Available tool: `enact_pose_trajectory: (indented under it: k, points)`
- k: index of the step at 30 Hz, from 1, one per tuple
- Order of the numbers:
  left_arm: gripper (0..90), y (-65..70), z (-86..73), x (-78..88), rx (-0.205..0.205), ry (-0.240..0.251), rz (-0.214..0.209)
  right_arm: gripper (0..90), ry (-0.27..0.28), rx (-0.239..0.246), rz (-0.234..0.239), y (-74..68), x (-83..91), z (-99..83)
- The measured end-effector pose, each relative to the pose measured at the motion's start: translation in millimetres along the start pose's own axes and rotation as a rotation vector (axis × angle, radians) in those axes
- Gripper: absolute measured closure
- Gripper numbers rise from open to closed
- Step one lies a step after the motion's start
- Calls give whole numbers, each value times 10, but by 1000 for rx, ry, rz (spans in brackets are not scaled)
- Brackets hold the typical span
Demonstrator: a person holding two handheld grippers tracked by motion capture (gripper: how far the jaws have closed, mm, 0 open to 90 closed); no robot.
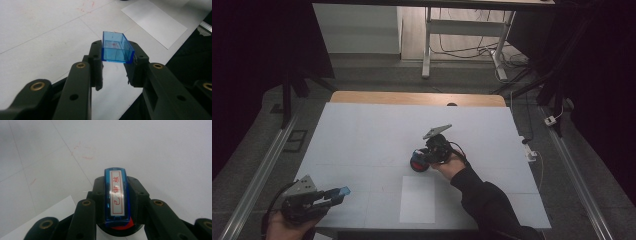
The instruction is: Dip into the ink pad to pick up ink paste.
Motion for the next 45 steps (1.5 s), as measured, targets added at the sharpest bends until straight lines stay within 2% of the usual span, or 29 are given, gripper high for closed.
enact_pose_trajectory:
  k: [5, 9, 16, 25, 28, 40, 45]
  points:
    - [685, -1, 0, 2, 0, 3, -1, 705, -23, 82, -65, -117, -8, 21]
    - [684, -5, 0, 6, 3, 7, -2, 704, -33, 117, -95, -164, -7, 22]
    - [685, -13, 0, 12, 7, 11, -6, 701, -22, 97, -74, -139, 1, 17]
    - [684, -14, -1, 20, 8, 18, -8, 700, -19, 115, -92, -161, 7, 20]
    - [684, -14, -1, 20, 8, 19, -8, 700, -9, 107, -74, -162, 21, 18]
    - [684, -9, -1, 22, 1, 20, -10, 699, 38, 127, -42, -249, 218, 35]
    - [684, -6, -3, 25, -2, 23, -14, 699, 57, 120, -26, -265, 317, 14]
Point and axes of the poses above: each handheld gripper's, and its own axes: x roughly backward along the jaws, z roughly out of its top, y roughly to its right, the point moved 2 cm from there along -x, roughly forward along the jaws, and after that the axes turned 2 degrees about x, right-handed, at the moved point
